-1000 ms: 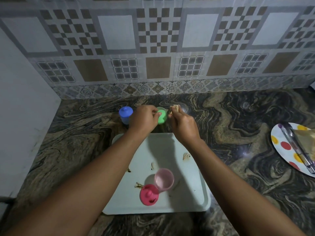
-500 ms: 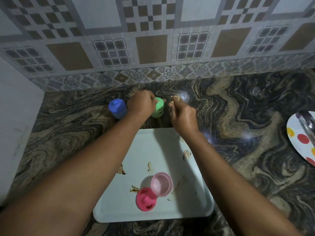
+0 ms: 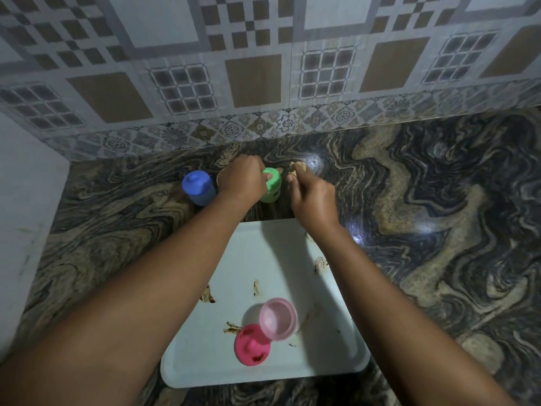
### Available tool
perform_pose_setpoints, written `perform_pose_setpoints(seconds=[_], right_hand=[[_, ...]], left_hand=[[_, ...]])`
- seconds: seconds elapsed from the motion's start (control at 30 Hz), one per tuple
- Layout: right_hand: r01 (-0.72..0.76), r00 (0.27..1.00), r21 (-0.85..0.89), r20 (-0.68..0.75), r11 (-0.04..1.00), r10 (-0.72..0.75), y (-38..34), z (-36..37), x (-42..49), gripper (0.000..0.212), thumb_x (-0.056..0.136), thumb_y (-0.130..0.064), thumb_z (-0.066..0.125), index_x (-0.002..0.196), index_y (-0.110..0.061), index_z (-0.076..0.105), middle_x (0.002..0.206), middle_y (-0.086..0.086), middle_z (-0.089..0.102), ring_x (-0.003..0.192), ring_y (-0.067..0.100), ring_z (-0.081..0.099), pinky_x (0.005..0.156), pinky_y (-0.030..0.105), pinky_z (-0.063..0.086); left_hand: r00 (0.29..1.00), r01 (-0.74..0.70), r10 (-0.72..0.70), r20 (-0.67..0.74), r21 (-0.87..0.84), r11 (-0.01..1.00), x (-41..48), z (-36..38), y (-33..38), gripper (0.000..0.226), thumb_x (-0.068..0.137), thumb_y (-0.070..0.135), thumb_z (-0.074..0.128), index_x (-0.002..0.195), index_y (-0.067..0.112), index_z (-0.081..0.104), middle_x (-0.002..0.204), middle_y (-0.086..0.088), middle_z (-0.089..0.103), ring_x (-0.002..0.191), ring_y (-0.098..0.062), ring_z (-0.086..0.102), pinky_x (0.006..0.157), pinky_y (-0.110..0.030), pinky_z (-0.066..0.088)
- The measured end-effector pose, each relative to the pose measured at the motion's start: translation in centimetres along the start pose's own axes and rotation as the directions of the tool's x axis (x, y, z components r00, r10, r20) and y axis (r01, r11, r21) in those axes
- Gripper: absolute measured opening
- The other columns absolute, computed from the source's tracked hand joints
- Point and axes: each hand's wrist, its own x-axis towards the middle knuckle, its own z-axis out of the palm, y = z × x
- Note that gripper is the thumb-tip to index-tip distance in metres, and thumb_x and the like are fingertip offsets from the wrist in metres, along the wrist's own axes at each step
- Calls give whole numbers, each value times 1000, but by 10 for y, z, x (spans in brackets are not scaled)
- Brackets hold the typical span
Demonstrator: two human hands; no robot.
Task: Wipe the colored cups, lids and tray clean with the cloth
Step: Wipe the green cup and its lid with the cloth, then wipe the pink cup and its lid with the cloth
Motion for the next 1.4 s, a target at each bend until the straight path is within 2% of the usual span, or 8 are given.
perform_pose_setpoints(seconds=[0.27,0.5,0.97,1.07,1.13,1.27,1.33,1.4], right_hand=[[-25,1000,23,-4,999,25,2,-6,-1,34,99,-17,60,129,-2,65,117,18,73,104,32,70,83,23,46],[-50,999,32,7,998,50,2,-5,-5,33,99,-17,61,128,-2,66,126,16,69,115,30,67,94,21,43],[-76,997,92,6,993,76,4,-10,-10,34,99,-17,61,128,-2,66,125,16,70,116,27,67,90,12,40],[-106,994,121,18,987,105,4,-14,-11,35,99,-22,60,130,-6,66,120,11,73,110,20,69,90,19,46],[-154,988,171,39,973,150,0,-20,-14,36,99,-28,59,129,-11,68,100,1,75,93,8,66,80,20,48],[-245,968,345,146,906,206,-5,-36,-33,25,96,-44,55,99,-26,72,72,-22,57,72,1,54,68,24,46],[-279,957,401,197,873,215,-10,-45,-52,21,95,-51,56,93,-33,67,76,-19,58,70,10,56,65,33,48],[-320,943,445,235,836,236,-14,-57,-76,31,95,-49,57,90,-21,70,81,-2,59,67,21,60,59,40,54]], left_hand=[[997,-64,65,-43,14,998,-9,0,-1,28,89,38,63,109,19,67,113,-11,61,101,-33,63,78,-40,51],[994,-95,96,-44,26,995,-10,1,0,30,91,38,62,115,19,66,116,-9,61,106,-30,61,73,-36,46],[998,-65,66,1,121,991,-2,0,9,37,91,37,61,121,15,63,119,-10,62,108,-32,61,79,-40,50],[995,-85,88,-44,68,994,-10,-6,7,48,90,41,61,131,15,54,127,-14,55,115,-35,57,85,-43,50],[987,-118,116,-110,-11,993,-20,-17,7,49,90,41,61,132,16,54,130,-13,54,116,-35,56,89,-44,49],[955,-229,173,-241,-232,945,-65,-37,-2,36,88,36,64,118,16,66,115,-6,66,105,-25,63,88,-39,52],[949,-280,207,-239,-330,902,-102,-43,-10,27,88,30,66,110,16,70,105,-1,70,86,-6,63,79,-29,50],[956,-289,248,-155,-385,876,-142,-43,-18,21,88,29,68,107,20,71,99,7,71,73,6,55,71,-17,44]])
